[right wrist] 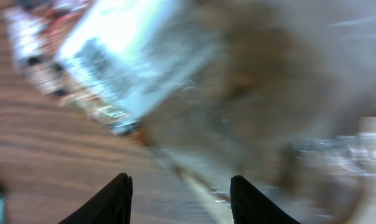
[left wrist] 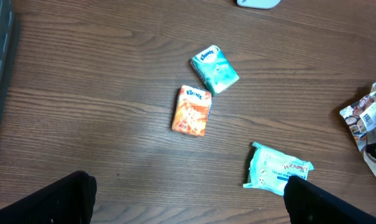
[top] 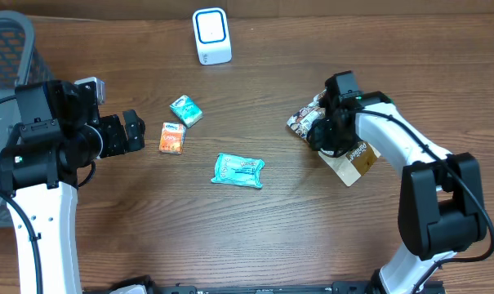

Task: Scan the item barcode
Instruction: 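Carry the Pantree bag right and lower it beside the jar, then reach the right gripper to the teal toilet-tissue packet and grasp it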

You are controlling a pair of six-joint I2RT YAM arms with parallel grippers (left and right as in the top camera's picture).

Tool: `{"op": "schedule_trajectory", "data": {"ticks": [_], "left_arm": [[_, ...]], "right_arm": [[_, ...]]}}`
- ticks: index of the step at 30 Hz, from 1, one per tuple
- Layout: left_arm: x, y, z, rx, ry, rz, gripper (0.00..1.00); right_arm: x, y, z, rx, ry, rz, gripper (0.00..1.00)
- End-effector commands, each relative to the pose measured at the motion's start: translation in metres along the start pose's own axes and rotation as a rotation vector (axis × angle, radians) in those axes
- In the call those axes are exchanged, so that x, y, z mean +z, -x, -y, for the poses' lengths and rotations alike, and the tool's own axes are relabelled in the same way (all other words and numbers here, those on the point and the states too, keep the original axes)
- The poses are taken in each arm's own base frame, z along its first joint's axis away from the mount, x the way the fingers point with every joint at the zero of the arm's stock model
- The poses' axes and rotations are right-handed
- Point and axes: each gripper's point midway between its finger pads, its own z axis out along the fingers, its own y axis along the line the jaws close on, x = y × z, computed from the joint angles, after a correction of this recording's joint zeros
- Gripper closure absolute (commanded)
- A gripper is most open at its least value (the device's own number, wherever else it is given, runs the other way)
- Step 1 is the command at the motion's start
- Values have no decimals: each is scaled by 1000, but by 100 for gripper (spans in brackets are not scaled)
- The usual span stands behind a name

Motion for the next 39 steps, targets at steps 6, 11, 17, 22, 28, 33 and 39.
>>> {"op": "schedule_trajectory", "data": {"ticks": [6,11,17,22,28,33,39], "left_arm": [[-3,5,-1,8,7,15,0],[-3,5,-1,8,7,15,0],[-3,5,-1,8,7,15,0],[-3,5,-1,8,7,15,0],[-3,5,-1,8,7,15,0],[-3,5,-1,8,7,15,0],[-3,5,-1,8,7,15,0]], "right_arm": [[-4,16,46,98,-84,60,51],[-4,22,49,106,-81,85,51],[-6,33,47,106,-72,126,54],[-28,39,24,124,37,95,58],[-77,23,-37,110,304,-48,67],[-67,-16,-62,122,357,-194,59],[-35,-43,-89,121,356,-240,57]]}}
